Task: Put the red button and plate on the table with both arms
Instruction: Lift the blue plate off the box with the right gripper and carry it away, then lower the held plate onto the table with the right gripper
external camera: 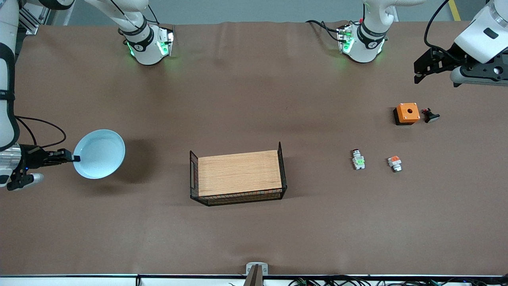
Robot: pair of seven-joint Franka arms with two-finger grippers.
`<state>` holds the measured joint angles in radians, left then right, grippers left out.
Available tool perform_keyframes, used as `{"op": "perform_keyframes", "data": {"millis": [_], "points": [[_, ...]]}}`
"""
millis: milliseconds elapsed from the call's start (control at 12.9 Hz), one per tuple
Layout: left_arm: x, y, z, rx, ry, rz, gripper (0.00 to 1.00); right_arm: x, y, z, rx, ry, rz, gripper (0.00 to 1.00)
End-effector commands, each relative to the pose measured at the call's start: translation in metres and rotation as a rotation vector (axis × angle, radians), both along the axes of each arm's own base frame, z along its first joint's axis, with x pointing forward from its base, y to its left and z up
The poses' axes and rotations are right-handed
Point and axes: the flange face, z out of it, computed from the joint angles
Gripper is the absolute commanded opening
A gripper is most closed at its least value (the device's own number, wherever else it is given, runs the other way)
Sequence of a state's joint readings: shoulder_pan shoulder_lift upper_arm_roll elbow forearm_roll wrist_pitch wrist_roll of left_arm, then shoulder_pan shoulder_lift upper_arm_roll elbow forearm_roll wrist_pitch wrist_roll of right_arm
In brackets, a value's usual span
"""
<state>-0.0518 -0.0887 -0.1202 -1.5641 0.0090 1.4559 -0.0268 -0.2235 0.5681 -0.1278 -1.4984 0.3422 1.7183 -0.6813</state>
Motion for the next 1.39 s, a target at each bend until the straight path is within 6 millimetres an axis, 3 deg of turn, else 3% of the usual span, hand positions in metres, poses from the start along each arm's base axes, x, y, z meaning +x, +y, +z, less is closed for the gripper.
{"op": "perform_keyframes", "data": {"millis": [0,542,774,1161,1316], "points": [[-0.008,-0.001,0.004,0.015,-0.008,0.009,1.0,0.001,-0.021,-0.033,0.011,-0.026,0.04,0.01],[-0.007,-0.001,0.004,0.011,-0.008,0.011,1.0,0.0,-0.056,-0.1,-0.026,-0.121,0.099,0.01],[-0.008,-0.002,0.004,0.012,-0.008,0.01,1.0,-0.001,-0.059,-0.129,-0.029,-0.141,0.105,0.01],[-0.007,-0.002,0.003,0.01,-0.006,0.011,1.0,-0.011,-0.055,-0.156,0.014,-0.151,0.093,0.03],[-0.007,-0.001,0.003,0.01,-0.006,0.011,1.0,-0.011,-0.054,-0.157,0.015,-0.15,0.093,0.11]]}}
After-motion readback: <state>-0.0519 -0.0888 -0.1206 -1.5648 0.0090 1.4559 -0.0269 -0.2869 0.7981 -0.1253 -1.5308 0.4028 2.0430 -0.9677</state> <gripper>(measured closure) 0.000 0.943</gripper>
